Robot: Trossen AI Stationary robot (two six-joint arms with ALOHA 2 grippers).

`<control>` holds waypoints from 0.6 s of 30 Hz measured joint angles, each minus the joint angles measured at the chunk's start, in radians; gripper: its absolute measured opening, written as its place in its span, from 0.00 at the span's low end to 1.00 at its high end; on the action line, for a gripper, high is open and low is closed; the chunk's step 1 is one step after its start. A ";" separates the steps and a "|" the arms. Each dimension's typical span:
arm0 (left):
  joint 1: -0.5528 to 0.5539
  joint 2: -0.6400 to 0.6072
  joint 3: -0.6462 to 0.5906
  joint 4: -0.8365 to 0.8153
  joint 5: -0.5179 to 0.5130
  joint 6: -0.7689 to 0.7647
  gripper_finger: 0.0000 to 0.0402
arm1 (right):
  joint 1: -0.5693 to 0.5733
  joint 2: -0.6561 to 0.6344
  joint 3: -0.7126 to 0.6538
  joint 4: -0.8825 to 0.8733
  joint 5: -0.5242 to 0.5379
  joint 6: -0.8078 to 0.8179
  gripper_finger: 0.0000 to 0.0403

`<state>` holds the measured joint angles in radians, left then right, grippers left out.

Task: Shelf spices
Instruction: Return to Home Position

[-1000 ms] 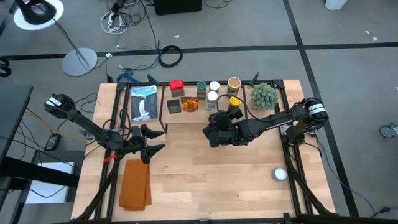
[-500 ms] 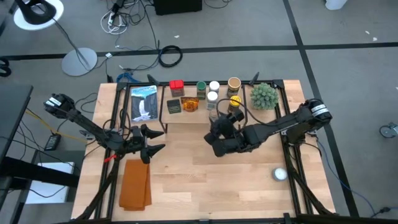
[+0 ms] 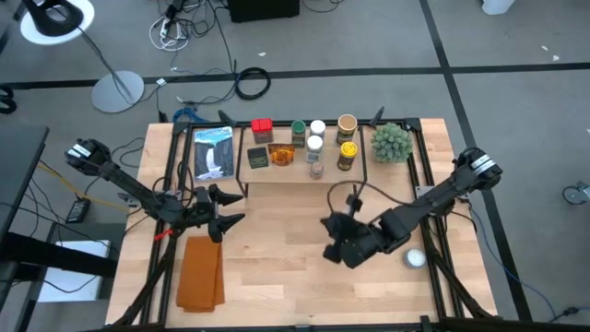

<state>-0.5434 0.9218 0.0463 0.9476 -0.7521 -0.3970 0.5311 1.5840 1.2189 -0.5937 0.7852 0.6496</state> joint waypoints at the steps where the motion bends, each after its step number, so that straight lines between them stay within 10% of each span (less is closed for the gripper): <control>1: 0.000 0.000 0.000 0.000 0.000 0.000 0.87 | 0.006 0.000 -0.037 0.056 -0.047 -0.015 0.04; 8: 0.000 0.000 0.000 0.000 0.000 -0.001 0.87 | -0.008 0.001 -0.415 0.864 -0.410 -0.236 0.01; 18: 0.000 0.000 0.000 -0.005 0.001 0.153 0.87 | -0.043 0.001 -0.679 1.223 -0.362 -0.296 0.03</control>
<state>-0.5434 0.9218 0.0463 0.9422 -0.7512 -0.2436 0.4881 1.5852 0.5399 0.6298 0.4232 0.3536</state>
